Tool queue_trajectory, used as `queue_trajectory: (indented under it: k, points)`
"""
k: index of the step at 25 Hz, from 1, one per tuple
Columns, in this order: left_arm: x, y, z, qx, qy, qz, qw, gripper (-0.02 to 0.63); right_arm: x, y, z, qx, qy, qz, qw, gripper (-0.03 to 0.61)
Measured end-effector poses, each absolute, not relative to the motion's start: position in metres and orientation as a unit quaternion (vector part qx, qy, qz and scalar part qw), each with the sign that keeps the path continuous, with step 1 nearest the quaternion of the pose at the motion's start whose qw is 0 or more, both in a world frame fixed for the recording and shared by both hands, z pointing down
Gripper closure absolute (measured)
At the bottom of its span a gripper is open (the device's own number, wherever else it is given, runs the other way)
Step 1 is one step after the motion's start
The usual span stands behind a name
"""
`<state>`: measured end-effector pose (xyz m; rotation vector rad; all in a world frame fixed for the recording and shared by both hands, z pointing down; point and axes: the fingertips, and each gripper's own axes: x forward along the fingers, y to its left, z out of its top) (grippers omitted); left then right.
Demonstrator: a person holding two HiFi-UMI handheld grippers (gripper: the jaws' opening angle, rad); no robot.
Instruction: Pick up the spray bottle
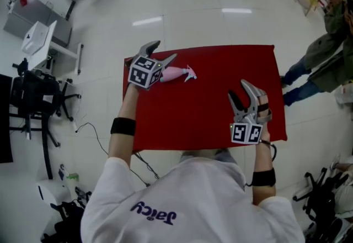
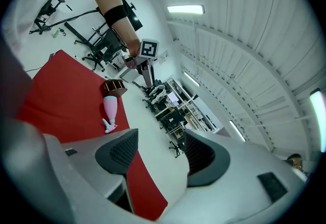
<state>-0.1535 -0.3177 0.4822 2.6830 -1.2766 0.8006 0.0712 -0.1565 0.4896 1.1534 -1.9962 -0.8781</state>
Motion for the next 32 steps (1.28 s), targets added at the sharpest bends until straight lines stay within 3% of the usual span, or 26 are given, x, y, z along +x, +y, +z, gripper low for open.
queue_trajectory:
  k: [9,16,32]
  points:
    - [-0.146,-0.348,0.507,0.877,-0.275,0.395,-0.013,0.268,0.08,-0.155,0.494,0.454,-0.762,-0.317,0.336,0.293]
    - [-0.135,-0.341,0.586,0.85,-0.165,0.5,-0.004,0.268,0.078,-0.151,0.504,0.445,-0.767,-0.306,0.346,0.293]
    - [-0.114,-0.303,0.737,0.792,0.006,0.61,0.029,0.268,0.099,-0.143,0.527,0.462,-0.757,-0.279,0.369,0.293]
